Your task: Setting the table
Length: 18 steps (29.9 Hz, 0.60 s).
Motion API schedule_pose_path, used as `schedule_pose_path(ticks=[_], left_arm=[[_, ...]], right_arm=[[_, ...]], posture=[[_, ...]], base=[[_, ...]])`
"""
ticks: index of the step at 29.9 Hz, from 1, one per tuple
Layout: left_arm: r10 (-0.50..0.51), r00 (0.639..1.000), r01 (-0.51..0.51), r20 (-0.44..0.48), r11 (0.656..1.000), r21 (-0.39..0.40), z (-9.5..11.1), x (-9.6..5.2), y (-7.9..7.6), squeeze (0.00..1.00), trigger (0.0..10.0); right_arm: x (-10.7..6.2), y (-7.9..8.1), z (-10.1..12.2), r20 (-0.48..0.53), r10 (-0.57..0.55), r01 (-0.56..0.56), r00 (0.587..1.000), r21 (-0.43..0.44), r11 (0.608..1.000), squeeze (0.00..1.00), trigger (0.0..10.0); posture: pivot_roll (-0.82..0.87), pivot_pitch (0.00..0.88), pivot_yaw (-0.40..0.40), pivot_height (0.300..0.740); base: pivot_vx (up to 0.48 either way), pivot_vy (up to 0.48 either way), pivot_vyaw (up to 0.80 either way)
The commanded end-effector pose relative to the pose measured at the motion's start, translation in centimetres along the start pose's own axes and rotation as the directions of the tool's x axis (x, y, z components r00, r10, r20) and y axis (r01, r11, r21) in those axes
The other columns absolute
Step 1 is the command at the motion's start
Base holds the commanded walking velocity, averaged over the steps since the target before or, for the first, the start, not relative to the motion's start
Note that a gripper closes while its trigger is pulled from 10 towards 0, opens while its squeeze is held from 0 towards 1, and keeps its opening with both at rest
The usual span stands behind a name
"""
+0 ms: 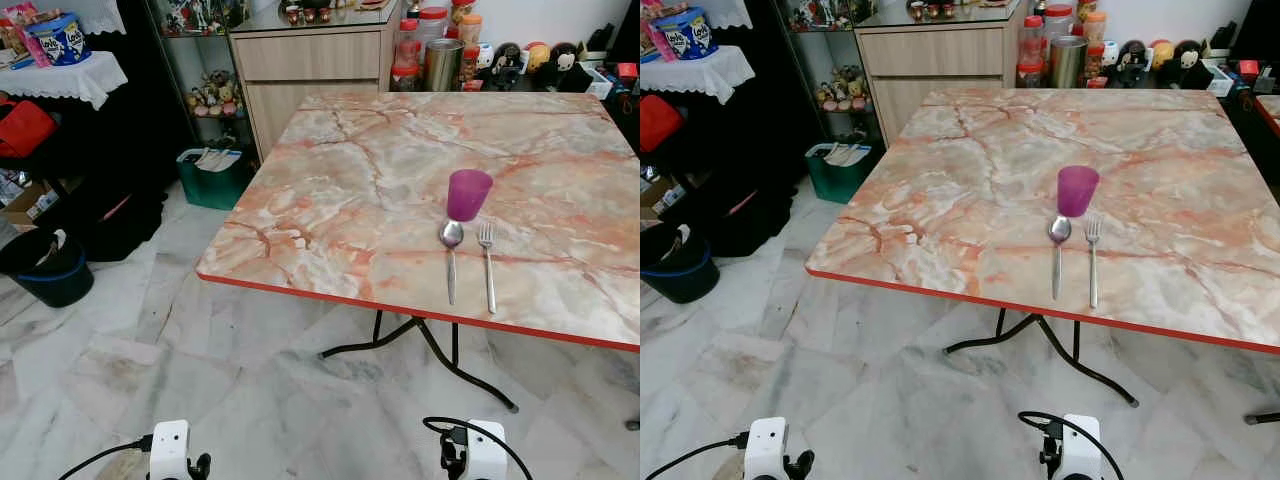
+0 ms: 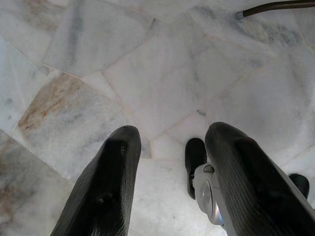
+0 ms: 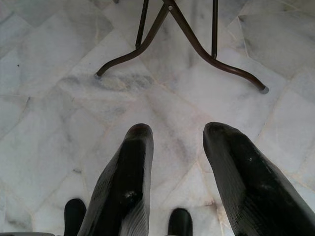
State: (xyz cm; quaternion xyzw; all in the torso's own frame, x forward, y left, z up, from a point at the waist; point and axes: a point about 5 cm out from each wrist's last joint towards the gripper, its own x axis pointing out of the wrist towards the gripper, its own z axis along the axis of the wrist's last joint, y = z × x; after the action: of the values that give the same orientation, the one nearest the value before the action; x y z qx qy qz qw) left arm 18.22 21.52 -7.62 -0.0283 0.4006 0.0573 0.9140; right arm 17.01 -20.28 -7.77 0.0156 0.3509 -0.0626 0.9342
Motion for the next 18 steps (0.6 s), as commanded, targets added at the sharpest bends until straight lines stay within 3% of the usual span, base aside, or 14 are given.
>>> schedule_pose_path(ticks=[1, 18], left_arm=[[0.004, 1.000, -0.004, -0.008, 1.000, 0.006, -0.26, -0.10, 0.25, 0.00, 10.0], [0.006, 1.000, -0.006, -0.010, 1.000, -0.005, -0.41, -0.14, 0.14, 0.00, 10.0]], right_arm=[[0.01, 0.18, 0.24, 0.022, 0.008, -0.008, 1.000, -0.002, 1.000, 0.00, 10.0], [0.18, 0.03, 0.55, 0.019, 0.020, -0.020, 1.000, -0.027, 0.999, 0.00, 10.0]], posture=[[0.10, 0.000, 0.096, 0.740], [0.11, 0.000, 0.089, 0.740]], base=[[0.000, 0.000, 0.00], [0.000, 0.000, 0.00]])
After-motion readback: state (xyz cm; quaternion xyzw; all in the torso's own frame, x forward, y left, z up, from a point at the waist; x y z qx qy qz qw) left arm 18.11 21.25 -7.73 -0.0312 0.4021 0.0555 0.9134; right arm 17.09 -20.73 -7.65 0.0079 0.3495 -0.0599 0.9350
